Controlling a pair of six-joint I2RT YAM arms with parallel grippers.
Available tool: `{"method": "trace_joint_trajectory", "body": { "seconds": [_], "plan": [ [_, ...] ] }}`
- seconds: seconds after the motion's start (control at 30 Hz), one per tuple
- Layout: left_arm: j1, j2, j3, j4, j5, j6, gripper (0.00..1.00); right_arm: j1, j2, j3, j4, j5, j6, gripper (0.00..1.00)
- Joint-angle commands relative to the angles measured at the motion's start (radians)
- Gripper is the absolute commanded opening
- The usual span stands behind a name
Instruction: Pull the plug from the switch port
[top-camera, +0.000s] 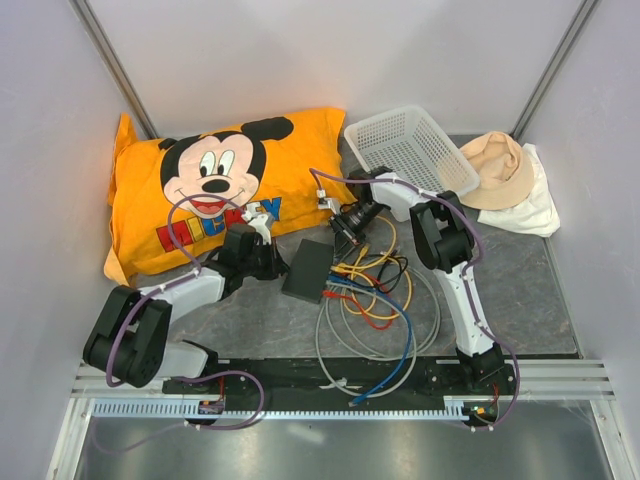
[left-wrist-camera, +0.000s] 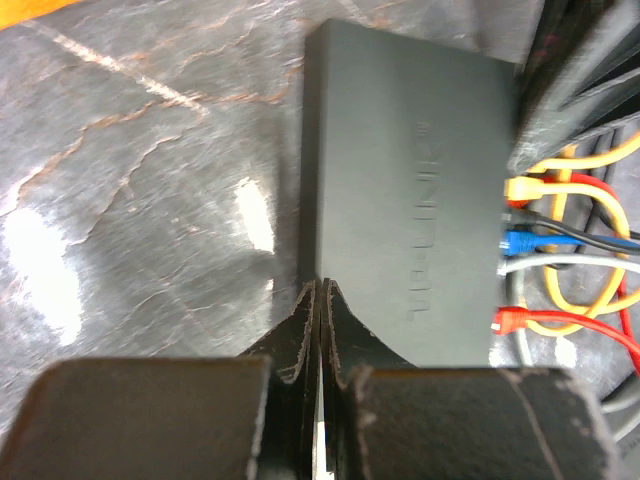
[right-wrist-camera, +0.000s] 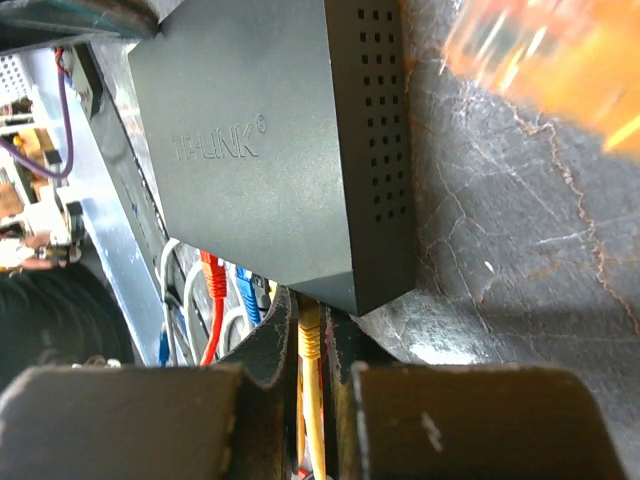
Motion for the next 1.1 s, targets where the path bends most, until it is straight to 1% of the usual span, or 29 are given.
{"method": "trace_joint_trajectory", "body": {
  "seconds": [0.0,0.07,0.13,0.2,0.23,0.33,0.37,0.47,0.63,0.7,0.73,0.8,0.87,0.97,1.07],
  "plan": [
    [0.001,0.033,-0.002,-0.080,-0.063,-0.009,0.02,-0.014,0.088,0.087,-0.186,0.174,-0.223,0.00],
    [0.000,0.033,-0.002,-0.081,-0.061,-0.008,0.01,-0.014,0.116,0.114,-0.216,0.163,-0.257,0.01],
    [-0.002,0.018,-0.004,-0.078,-0.048,-0.002,0.01,-0.012,0.123,0.127,-0.222,0.143,-0.258,0.00],
    [-0.003,-0.031,0.016,-0.083,-0.012,0.035,0.02,0.003,0.125,0.152,-0.217,0.120,-0.247,0.00],
    [-0.008,-0.054,0.030,-0.098,0.021,0.043,0.02,0.009,0.122,0.158,-0.204,0.123,-0.209,0.00],
    [-0.061,-0.094,0.091,-0.100,0.069,0.066,0.02,0.026,0.108,0.164,-0.159,0.109,-0.170,0.01],
    [-0.098,-0.086,0.105,-0.100,0.069,0.078,0.02,0.034,0.105,0.164,-0.148,0.120,-0.161,0.00],
    [-0.143,-0.041,0.131,-0.100,0.032,0.107,0.02,0.060,0.090,0.169,-0.148,0.218,-0.192,0.01],
    [-0.174,0.016,0.108,-0.066,-0.006,0.054,0.02,0.049,0.036,0.089,-0.171,0.356,-0.285,0.01],
    [-0.189,0.039,0.082,-0.049,-0.020,0.028,0.02,0.046,0.030,0.065,-0.176,0.370,-0.302,0.01],
    [-0.190,0.049,0.076,-0.051,-0.084,0.014,0.02,0.043,0.025,0.062,-0.179,0.370,-0.308,0.01],
    [-0.160,0.094,0.061,-0.048,-0.130,-0.024,0.02,0.041,0.018,0.059,-0.182,0.366,-0.311,0.01],
    [-0.128,0.131,0.047,-0.038,-0.124,-0.028,0.01,0.040,0.005,0.066,-0.182,0.379,-0.310,0.01],
    [-0.123,0.167,0.021,-0.026,-0.136,-0.034,0.02,0.040,-0.025,0.069,-0.185,0.421,-0.317,0.02],
    [-0.125,0.168,0.019,-0.020,-0.149,-0.035,0.01,0.041,-0.061,0.052,-0.185,0.509,-0.324,0.03]
  ]
}}
